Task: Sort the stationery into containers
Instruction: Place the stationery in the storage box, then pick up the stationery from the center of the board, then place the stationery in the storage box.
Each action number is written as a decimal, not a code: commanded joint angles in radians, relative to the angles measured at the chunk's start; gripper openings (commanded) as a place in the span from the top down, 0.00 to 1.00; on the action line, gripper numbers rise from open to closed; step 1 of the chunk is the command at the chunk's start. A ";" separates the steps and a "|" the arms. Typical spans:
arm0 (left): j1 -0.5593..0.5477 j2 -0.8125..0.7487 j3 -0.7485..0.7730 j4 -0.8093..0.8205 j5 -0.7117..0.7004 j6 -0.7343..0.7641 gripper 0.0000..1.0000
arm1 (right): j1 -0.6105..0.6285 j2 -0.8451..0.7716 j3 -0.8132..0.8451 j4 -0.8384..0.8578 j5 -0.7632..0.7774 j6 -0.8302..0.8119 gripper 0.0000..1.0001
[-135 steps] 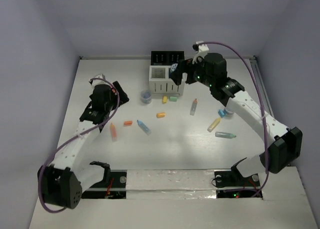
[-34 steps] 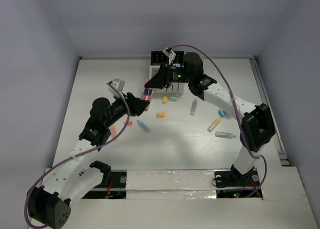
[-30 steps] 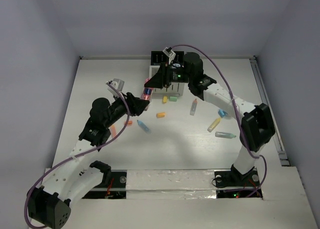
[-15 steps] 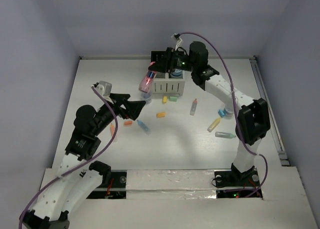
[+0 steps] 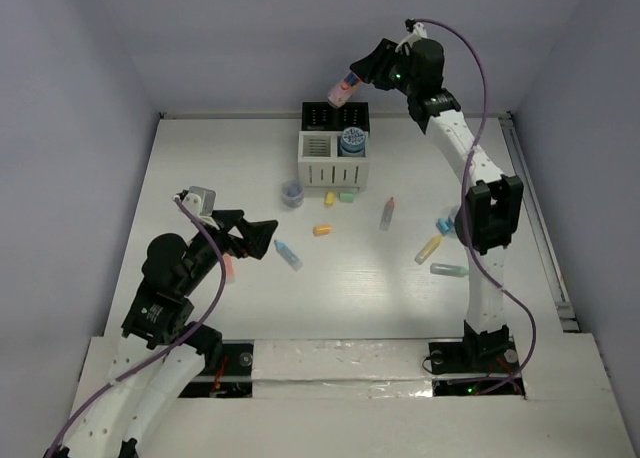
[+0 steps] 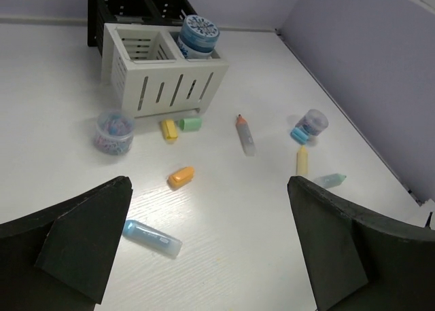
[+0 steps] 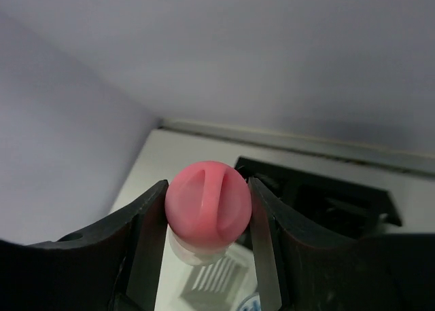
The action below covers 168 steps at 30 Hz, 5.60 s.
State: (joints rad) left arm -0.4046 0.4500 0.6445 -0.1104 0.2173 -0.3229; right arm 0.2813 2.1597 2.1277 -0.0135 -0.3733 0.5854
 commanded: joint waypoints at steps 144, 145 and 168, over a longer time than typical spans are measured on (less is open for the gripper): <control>-0.062 1.081 0.799 0.012 -0.335 0.013 0.93 | 0.064 -1.436 -1.615 0.080 0.117 -0.084 0.18; -0.062 1.101 0.848 0.011 -0.331 0.015 0.93 | 0.064 -1.436 -1.615 0.078 0.119 -0.085 0.18; -0.142 1.467 1.166 -0.132 -0.526 0.136 0.92 | 0.064 -1.425 -1.623 0.095 0.086 -0.078 0.18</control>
State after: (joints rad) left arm -0.5449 1.9194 1.7550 -0.2768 -0.2588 -0.2173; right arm 0.3477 0.7391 0.5076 0.0174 -0.2703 0.4992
